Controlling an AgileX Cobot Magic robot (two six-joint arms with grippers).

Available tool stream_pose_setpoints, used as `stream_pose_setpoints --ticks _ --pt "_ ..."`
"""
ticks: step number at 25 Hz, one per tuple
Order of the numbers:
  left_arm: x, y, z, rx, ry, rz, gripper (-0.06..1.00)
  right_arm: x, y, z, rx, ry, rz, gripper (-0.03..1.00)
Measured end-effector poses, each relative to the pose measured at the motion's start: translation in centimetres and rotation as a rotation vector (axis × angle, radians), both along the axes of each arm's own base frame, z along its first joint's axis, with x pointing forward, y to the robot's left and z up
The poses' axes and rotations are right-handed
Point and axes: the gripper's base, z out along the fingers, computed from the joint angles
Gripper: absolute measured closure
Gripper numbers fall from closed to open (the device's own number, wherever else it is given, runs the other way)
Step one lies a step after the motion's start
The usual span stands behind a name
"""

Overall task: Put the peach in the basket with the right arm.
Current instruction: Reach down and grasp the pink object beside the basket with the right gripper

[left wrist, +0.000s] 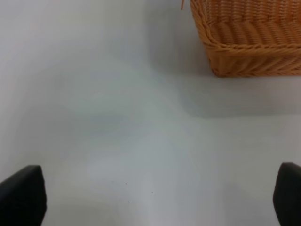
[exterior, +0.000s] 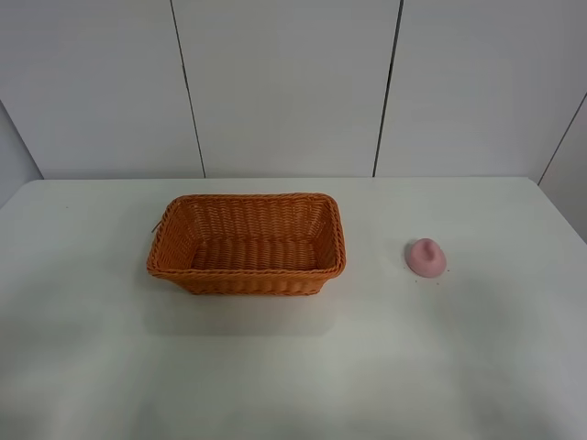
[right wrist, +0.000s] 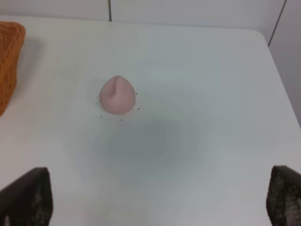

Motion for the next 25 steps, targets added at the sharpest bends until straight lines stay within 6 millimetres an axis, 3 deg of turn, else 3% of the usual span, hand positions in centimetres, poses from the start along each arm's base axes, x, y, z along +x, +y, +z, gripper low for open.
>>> stream_pose_setpoints --ticks 10,14,19,25 --pt "0.0 0.0 0.0 0.0 0.0 0.0 -0.05 0.1 0.0 0.1 0.0 0.003 0.0 0.27" --pt "0.0 0.0 0.0 0.0 0.0 0.0 -0.05 2.3 0.0 1.5 -0.001 0.073 0.0 0.27" --pt "0.0 0.0 0.0 0.0 0.0 0.0 -0.05 9.1 0.1 3.5 -0.002 0.275 0.0 0.27" --pt "0.0 0.0 0.0 0.0 0.0 0.0 -0.05 19.9 0.1 1.8 -0.009 0.561 0.005 0.27"
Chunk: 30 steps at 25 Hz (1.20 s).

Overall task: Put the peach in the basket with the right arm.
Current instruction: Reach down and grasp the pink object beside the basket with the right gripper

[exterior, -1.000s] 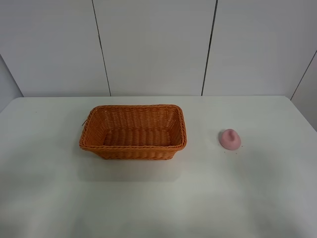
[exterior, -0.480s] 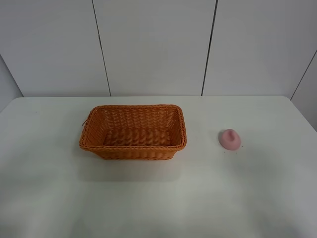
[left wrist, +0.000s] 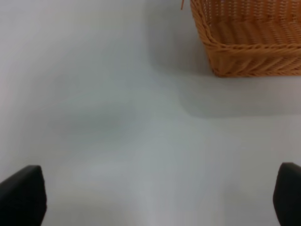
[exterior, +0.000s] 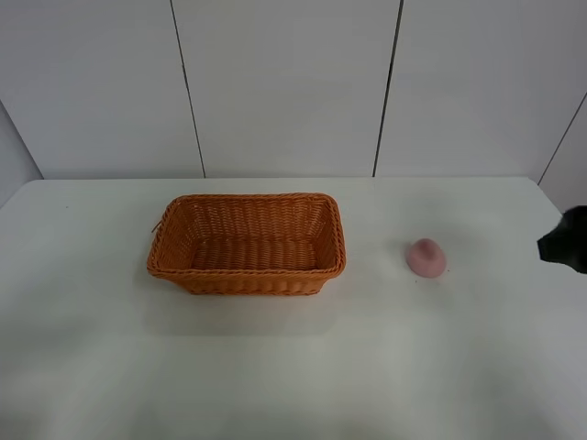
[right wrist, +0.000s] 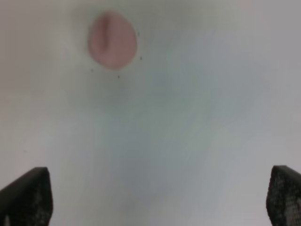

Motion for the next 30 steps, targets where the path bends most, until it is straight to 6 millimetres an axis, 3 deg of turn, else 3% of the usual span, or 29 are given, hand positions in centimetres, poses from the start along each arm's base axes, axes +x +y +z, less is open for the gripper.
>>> stream_pose_setpoints --ticks 8,13,20,30 --pt "0.0 0.0 0.0 0.0 0.0 0.0 -0.05 13.9 0.2 -5.7 0.014 0.226 -0.001 0.27" --pt "0.0 0.0 0.0 0.0 0.0 0.0 -0.05 19.5 0.7 -9.0 0.023 0.293 0.005 0.27" --pt "0.0 0.0 0.0 0.0 0.0 0.0 -0.05 21.6 4.9 -10.6 0.026 0.328 0.096 0.27" --pt "0.0 0.0 0.0 0.0 0.0 0.0 -0.05 22.4 5.0 -13.8 0.028 0.369 0.079 0.27"
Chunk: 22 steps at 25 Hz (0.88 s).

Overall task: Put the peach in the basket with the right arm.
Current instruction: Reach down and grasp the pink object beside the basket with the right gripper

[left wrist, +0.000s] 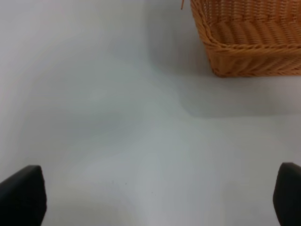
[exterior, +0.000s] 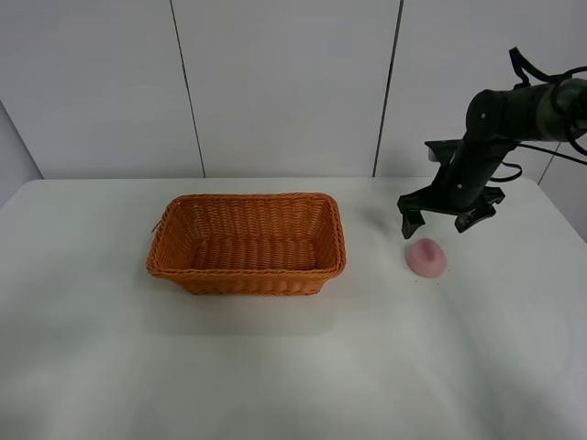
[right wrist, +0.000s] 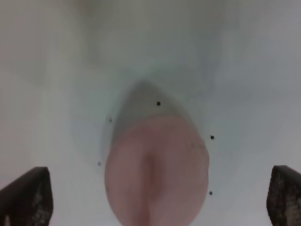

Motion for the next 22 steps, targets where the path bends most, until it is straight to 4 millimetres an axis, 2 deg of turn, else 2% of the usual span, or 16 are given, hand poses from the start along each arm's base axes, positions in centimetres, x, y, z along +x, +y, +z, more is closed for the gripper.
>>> stream_pose_setpoints --ticks 8,16,18,20,22 --pt "0.0 0.0 0.0 0.001 0.0 0.0 -0.05 0.3 0.0 -3.9 -0.016 0.075 -0.006 0.27" --pt "0.0 0.0 0.0 0.001 0.0 0.0 -0.05 0.2 0.0 -4.2 -0.017 0.089 -0.01 0.3" --pt "0.0 0.0 0.0 0.001 0.0 0.0 -0.05 0.2 -0.1 -4.2 -0.018 0.096 -0.01 0.37" --pt "0.0 0.0 0.0 0.001 0.0 0.0 -0.05 0.1 -0.1 -4.3 -0.019 0.108 -0.009 0.5" --pt "0.0 0.0 0.0 0.001 0.0 0.0 -0.05 0.0 -0.1 -4.3 -0.021 0.116 -0.009 0.69"
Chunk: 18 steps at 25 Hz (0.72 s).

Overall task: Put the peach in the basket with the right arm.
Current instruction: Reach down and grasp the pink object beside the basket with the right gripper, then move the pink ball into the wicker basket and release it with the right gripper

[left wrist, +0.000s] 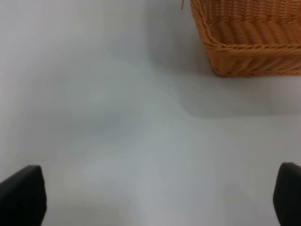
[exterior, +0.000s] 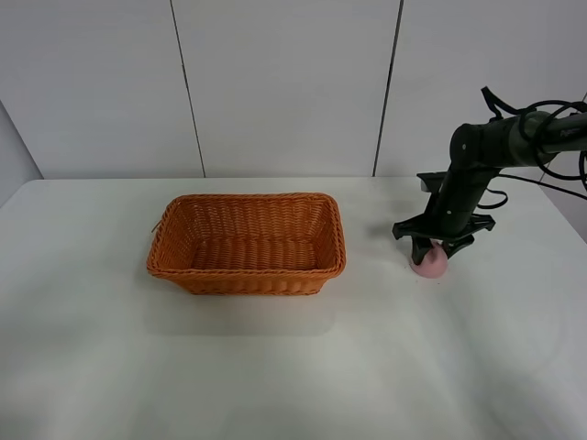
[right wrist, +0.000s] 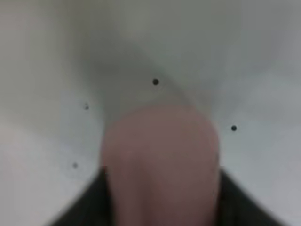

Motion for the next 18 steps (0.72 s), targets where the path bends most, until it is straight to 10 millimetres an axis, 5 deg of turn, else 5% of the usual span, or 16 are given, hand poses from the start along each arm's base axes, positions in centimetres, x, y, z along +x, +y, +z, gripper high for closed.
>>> stream_pose_setpoints --ticks 2,4,9,18 --pt "0.0 0.0 0.0 0.0 0.0 0.0 -0.05 0.0 0.0 0.0 0.0 0.001 0.0 0.88" --pt "0.0 0.0 0.0 0.0 0.0 0.0 -0.05 0.1 0.0 0.2 0.0 -0.004 0.001 0.96" --pt "0.0 0.0 0.0 0.0 0.0 0.0 -0.05 0.4 0.0 1.9 -0.005 -0.015 0.006 0.97" --pt "0.0 0.0 0.0 0.0 0.0 0.0 -0.05 2.6 0.1 13.6 0.003 -0.209 0.014 0.97"
